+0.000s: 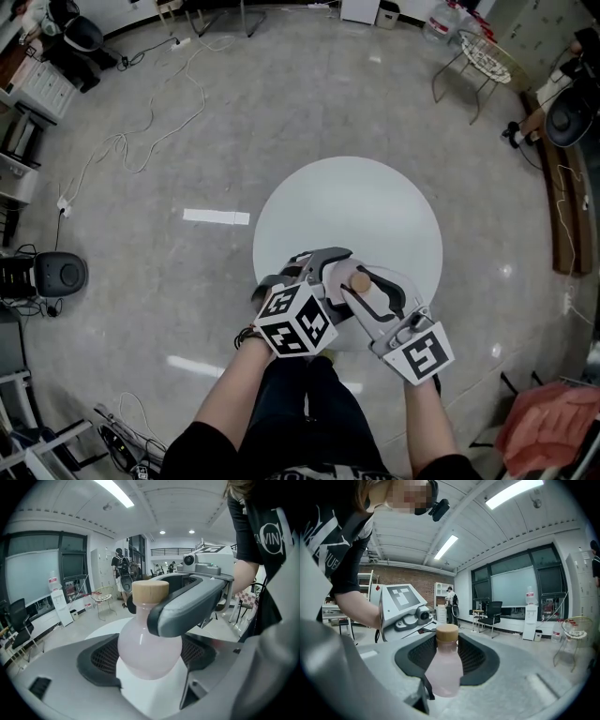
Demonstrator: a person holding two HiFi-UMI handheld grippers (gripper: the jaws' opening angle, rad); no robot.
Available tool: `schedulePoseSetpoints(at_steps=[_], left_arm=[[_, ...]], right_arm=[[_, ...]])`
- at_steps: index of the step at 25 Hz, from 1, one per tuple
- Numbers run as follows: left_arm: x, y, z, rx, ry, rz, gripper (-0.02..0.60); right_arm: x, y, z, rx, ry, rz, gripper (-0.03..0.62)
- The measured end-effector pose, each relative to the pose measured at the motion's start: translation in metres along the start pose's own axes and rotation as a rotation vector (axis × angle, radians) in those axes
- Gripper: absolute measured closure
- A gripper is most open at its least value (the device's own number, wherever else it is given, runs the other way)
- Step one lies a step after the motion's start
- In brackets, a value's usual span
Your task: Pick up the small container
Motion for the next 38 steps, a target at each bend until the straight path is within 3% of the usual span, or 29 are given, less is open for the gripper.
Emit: schedulePoseSetpoints(at_steps=[21,38], left_arm=[[-0.069,0.045,-0.016,-0.042,0.039,-0.017,0.224],[-0.101,0.081,-0.016,-0.069,0.010,-0.039,0.224]], right_arm=[[-0.077,0.020,0.010,-0.053,0.033,-0.035,0.450],[-0.121,0.019,0.023,-0.063,0.092,-0.069,0.450]])
Point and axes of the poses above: the fingertips, and each gripper's own axes: y backward along the fingers, z to its left, x out of its underside, the point moved 8 cm from there along y, backward along the fingers, and after that the axes turned 4 degrees about -z, right-handed, at the moved point
